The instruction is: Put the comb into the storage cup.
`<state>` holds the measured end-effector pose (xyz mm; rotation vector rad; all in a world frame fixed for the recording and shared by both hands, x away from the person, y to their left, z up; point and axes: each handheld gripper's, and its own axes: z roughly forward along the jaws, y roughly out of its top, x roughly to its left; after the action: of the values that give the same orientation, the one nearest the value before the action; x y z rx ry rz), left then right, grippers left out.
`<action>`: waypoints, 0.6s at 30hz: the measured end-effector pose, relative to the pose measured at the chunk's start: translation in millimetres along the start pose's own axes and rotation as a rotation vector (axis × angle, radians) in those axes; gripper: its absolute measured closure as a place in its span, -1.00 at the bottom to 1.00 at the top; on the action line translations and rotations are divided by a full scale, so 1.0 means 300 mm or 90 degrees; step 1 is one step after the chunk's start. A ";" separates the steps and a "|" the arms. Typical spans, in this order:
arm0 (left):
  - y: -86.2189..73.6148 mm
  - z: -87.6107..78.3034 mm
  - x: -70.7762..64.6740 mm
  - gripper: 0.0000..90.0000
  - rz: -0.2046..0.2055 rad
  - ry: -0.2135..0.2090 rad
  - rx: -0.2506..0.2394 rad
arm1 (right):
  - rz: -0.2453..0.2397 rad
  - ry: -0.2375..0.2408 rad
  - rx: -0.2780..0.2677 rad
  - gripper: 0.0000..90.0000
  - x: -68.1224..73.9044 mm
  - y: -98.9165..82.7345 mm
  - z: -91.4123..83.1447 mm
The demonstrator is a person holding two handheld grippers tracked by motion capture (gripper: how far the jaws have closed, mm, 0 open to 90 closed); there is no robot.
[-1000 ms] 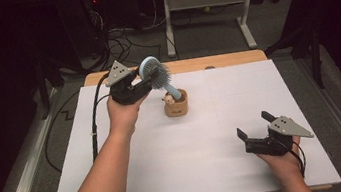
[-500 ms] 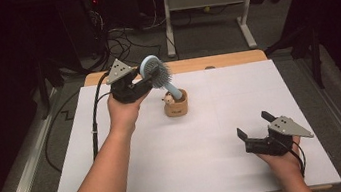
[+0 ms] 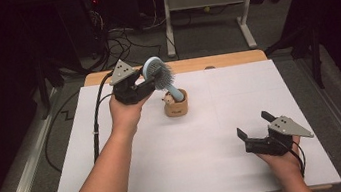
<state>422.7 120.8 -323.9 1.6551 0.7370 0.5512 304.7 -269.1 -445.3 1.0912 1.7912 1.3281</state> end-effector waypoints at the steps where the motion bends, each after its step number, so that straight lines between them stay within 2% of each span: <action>1: -0.001 0.001 -0.001 0.27 0.000 0.000 0.000 | 0.000 0.000 0.000 -1.00 0.001 0.000 0.000; 8: -0.012 0.020 -0.007 0.27 0.004 0.002 0.011 | -0.001 -0.001 -0.001 -1.00 0.001 0.001 -0.001; 18: -0.033 0.047 0.012 0.27 -0.003 0.003 0.019 | 0.002 -0.001 -0.004 -1.00 -0.002 0.000 -0.003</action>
<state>433.3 114.9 -336.6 1.6799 0.7568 0.5432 304.3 -270.0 -445.0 1.0923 1.7842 1.3338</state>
